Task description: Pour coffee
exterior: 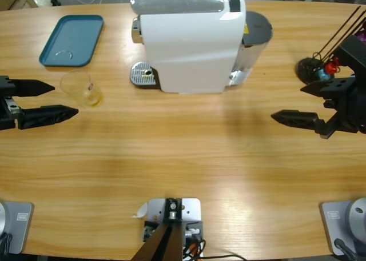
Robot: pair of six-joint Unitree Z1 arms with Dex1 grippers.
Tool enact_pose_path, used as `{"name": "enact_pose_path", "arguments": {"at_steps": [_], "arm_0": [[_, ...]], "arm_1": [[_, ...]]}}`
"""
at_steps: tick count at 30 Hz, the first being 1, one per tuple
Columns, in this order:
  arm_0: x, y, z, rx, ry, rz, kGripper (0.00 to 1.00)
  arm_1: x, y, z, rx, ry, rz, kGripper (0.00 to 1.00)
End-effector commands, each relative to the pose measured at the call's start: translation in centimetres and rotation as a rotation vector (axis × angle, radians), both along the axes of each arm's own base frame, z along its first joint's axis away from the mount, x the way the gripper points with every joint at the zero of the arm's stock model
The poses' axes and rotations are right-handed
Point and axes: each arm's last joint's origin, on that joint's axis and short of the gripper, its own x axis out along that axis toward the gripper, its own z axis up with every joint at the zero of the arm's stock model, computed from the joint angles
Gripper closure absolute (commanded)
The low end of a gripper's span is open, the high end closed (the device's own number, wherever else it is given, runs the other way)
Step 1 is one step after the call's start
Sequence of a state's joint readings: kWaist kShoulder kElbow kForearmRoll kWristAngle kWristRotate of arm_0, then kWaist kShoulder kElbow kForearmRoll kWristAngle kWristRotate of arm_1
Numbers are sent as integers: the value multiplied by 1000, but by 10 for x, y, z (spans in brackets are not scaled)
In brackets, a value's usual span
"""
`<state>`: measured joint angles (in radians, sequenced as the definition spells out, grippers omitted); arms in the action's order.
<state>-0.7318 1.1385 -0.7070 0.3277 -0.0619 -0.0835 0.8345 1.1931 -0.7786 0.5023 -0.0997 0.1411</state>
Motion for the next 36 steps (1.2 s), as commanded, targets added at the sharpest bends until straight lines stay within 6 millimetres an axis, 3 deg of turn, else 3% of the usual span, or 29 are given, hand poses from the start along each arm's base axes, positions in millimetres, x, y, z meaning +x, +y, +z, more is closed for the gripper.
{"name": "enact_pose_path", "arguments": {"at_steps": [1,7,9,14,18,21,26,36], "arm_0": [[2,-5,-16,33,55,-16,109],[7,-10,-16,34,73,-22,100],[10,-11,-4,6,99,-13,96],[36,5,52,-402,235,33,183],[75,16,65,-651,341,105,229],[103,20,62,-761,399,142,229],[140,11,40,-826,521,176,230],[187,-19,5,-913,669,102,266]], "arm_1": [[0,1,-13,-38,25,-8,147],[1,2,-14,-42,30,-6,147],[1,3,-14,-42,30,-3,147],[1,3,-14,-45,31,2,151],[1,3,-14,-44,32,5,151],[1,3,-14,-43,31,5,156],[0,3,-14,-41,28,4,156],[0,2,-14,-40,27,4,156]]}}
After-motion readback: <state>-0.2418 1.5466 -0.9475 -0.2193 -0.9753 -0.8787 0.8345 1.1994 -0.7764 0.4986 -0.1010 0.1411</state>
